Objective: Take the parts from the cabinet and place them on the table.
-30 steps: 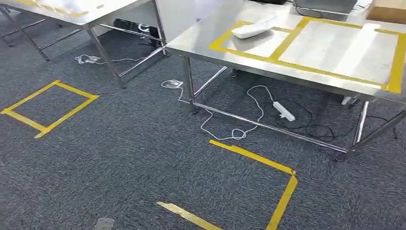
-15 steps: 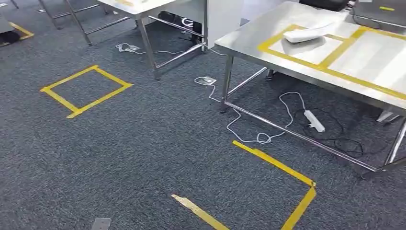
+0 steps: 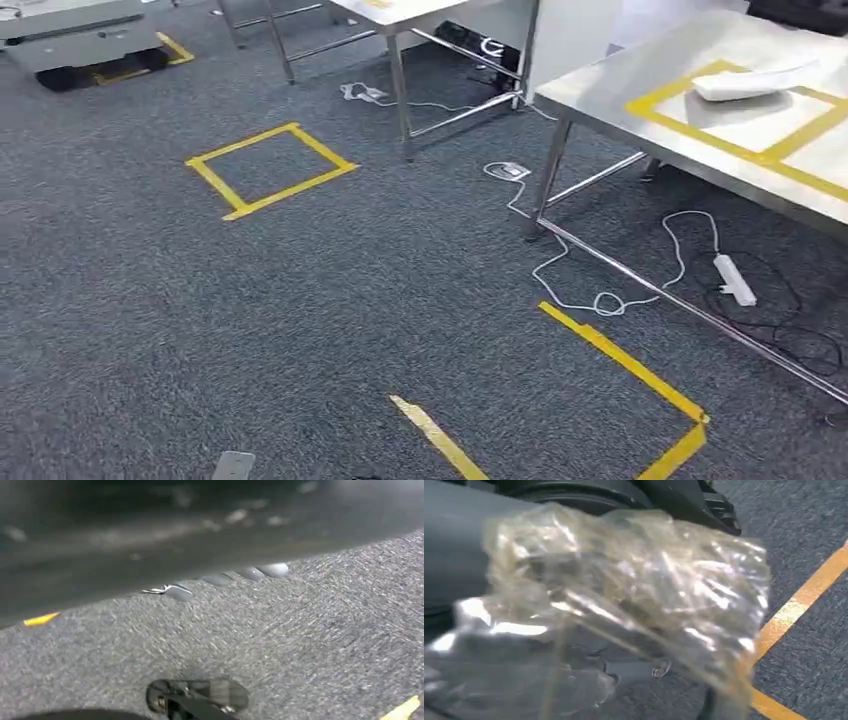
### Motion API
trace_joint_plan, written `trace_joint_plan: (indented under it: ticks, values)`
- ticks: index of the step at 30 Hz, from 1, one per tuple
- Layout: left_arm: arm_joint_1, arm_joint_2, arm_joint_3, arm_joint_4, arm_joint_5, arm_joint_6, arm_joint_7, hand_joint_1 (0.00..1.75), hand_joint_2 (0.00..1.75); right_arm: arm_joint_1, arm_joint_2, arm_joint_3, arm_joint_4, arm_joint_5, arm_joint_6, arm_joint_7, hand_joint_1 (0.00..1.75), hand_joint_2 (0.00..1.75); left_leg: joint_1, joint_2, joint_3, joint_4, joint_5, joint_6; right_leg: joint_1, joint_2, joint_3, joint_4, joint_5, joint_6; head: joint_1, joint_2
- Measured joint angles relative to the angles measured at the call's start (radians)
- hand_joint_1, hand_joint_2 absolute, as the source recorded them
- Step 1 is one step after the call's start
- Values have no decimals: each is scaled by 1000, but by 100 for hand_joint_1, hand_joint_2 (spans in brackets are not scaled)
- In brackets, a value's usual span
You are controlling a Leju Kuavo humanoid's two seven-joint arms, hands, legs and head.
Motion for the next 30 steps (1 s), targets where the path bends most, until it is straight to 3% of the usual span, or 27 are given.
trace_joint_plan:
  ticks: [1,6,7,8,9,10,11,12,14,15,16,17,18,19,20,21,24,25,26,27,29,30]
  values:
    - [-3,-2,-1,0,-1,-1,-1,0,0,-1,-1,0,0,0,2,0,0,0,-1,12,53,-93,44,4,0,-11,3,0,-2,1,0,0]
    - [-4,-3,-1,0,-1,-1,-1,0,0,-1,-1,0,0,0,2,-1,0,0,-1,17,66,-116,54,6,0,-13,4,0,-2,2,0,0]
    - [-6,-4,-2,0,-1,-1,-3,0,0,-2,-2,0,0,0,3,-2,0,0,-3,38,96,-169,73,10,1,-18,6,0,-3,3,0,0]
    - [-9,-5,-2,0,-1,-1,-3,0,0,-2,-2,0,0,0,3,-3,0,0,-8,76,114,-205,66,14,2,-23,8,0,-5,5,0,0]
    - [-14,-10,-2,0,-2,0,-1,0,0,-3,-5,-1,5,0,4,-22,0,0,-23,65,106,-221,57,35,10,-63,9,-2,-8,22,0,0]
    - [-8,-10,-2,0,-2,0,0,0,0,-7,-7,-1,6,0,4,-27,0,0,-12,45,114,-237,69,51,5,-50,1,5,-23,35,-2,0]
    - [-9,-12,-2,0,-2,1,0,0,0,-7,-11,-2,8,0,4,-29,0,0,-12,36,112,-238,70,55,6,9,-12,44,-54,37,5,0]
    - [-11,-13,-2,0,-2,1,0,0,0,-6,-12,-2,8,0,4,-30,0,0,-13,22,108,-237,73,60,5,42,-46,121,-95,37,8,0]
    - [-12,-17,-2,0,-3,0,0,0,0,-1,-15,-2,11,0,4,-33,0,0,-15,-6,104,-237,75,64,5,63,-131,292,-160,38,10,0]
    - [-9,-18,-2,0,-3,-2,2,0,0,0,-15,-2,11,0,4,-34,0,0,-15,-20,104,-236,75,64,6,65,-156,334,-163,38,9,0]
    - [-6,-19,-1,1,-2,-4,2,0,0,2,-15,-2,11,0,4,-37,0,0,-16,-34,105,-235,75,64,5,65,-156,322,-139,37,9,0]
    - [-3,-19,-1,1,0,-5,2,0,0,1,-15,-1,13,0,4,-40,0,0,-16,-49,106,-234,75,63,5,66,-135,266,-95,35,9,0]
    - [-2,-21,-1,1,2,-7,2,0,0,1,-15,-1,14,0,3,-46,0,0,-15,-65,107,-232,75,63,4,75,-94,170,-38,34,10,0]
    - [-1,-22,0,1,5,-8,2,0,0,0,-15,-1,15,1,3,-48,0,0,-15,-76,108,-229,75,60,0,102,-56,82,6,32,10,0]
    - [-1,-22,0,1,8,-12,0,0,0,0,-15,-1,16,3,2,-49,0,0,-15,-84,104,-228,74,55,-6,158,-38,40,8,32,11,0]
    - [-3,-22,0,1,14,-18,-4,0,0,0,-15,-1,16,6,1,-51,0,0,-20,-99,95,-217,73,50,-12,172,-28,10,0,32,8,0]
    - [8,-22,3,1,23,-27,-8,0,0,1,-15,-1,16,12,-4,-49,0,0,-11,-135,80,-221,87,27,-3,139,-27,20,5,20,8,0]
    - [10,-19,5,1,25,-27,-8,0,0,-1,-11,-1,16,14,-4,-49,0,0,-10,-132,78,-215,81,24,-12,121,-23,12,9,12,11,0]
    - [13,-20,5,1,26,-27,-9,0,0,-2,-13,-1,18,15,-8,-50,0,0,-16,-73,68,-188,58,18,-10,110,-20,10,9,10,3,0]
    - [11,-20,6,1,27,-26,-11,0,0,0,-13,0,18,16,-10,-50,0,0,-13,-34,37,-122,17,11,-7,91,-19,11,8,4,-7,0]
    - [10,-20,8,1,27,-25,-19,0,0,3,-11,3,18,16,-16,-48,0,0,-8,-10,-36,36,-56,2,-2,56,-18,11,5,1,-5,0]
    - [12,-20,9,1,27,-25,-22,0,0,2,-11,3,18,16,-18,-48,0,0,-5,-7,-61,91,-70,-1,-1,40,-19,11,3,-1,-5,0]
